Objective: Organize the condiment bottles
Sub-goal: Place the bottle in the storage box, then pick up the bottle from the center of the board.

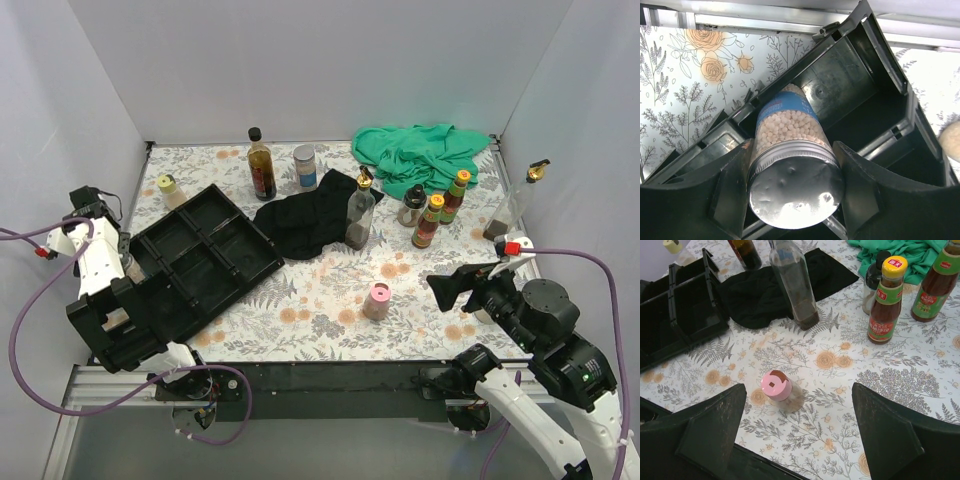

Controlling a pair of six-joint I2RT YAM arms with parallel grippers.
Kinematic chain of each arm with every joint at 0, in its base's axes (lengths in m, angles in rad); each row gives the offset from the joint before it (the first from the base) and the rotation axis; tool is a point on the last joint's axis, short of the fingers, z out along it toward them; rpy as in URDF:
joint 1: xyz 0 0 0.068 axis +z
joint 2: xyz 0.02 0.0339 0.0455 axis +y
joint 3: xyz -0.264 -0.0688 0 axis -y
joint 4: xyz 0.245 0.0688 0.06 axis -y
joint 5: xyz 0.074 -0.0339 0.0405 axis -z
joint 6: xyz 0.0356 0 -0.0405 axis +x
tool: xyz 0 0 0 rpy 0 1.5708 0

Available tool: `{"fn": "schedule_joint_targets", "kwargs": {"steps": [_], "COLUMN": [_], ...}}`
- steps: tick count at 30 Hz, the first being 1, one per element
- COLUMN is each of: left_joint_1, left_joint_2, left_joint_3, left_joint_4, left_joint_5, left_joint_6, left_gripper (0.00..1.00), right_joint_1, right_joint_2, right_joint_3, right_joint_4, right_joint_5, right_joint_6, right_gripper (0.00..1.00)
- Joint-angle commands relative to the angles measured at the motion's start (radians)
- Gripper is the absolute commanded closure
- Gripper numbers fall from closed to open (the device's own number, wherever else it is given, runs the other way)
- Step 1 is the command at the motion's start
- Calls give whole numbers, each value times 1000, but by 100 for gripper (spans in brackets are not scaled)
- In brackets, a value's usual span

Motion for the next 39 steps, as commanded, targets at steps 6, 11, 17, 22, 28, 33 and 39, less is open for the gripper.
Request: {"fn": "schedule_joint_targets", "kwargs": {"steps": [6, 11, 17, 22, 28, 33, 39], "left_joint_1": [7, 6, 6, 6, 7, -89, -594], "left_joint_2": [-42, -54, -79, -163, -283, -298, -170], "left_joint_3": [9, 37, 100, 129, 152, 236, 351], "left_joint_4": [17, 7, -16, 53, 187, 270, 218], "left_joint_5": [-42, -66, -60, 95, 301, 575, 370], "left_joint_6": [6, 9, 38, 127, 234, 389, 473], "left_gripper": [13, 2, 2, 2, 2, 2, 2], "right_joint_1": [6, 6, 6, 6, 6, 6, 6], "right_joint_2": [-5, 8, 16, 21, 24, 8, 5], "right_joint_3": [50, 68, 76, 77, 87, 76, 53], "right_joint_4": [7, 6, 7, 9, 6, 7, 7], "right_joint_5": [11, 11, 11, 1, 6, 12, 14], "right_joint_6": [-8, -9, -17, -11, -15, -17, -9], "right_gripper": [5, 5, 6, 6, 6, 6, 7]}}
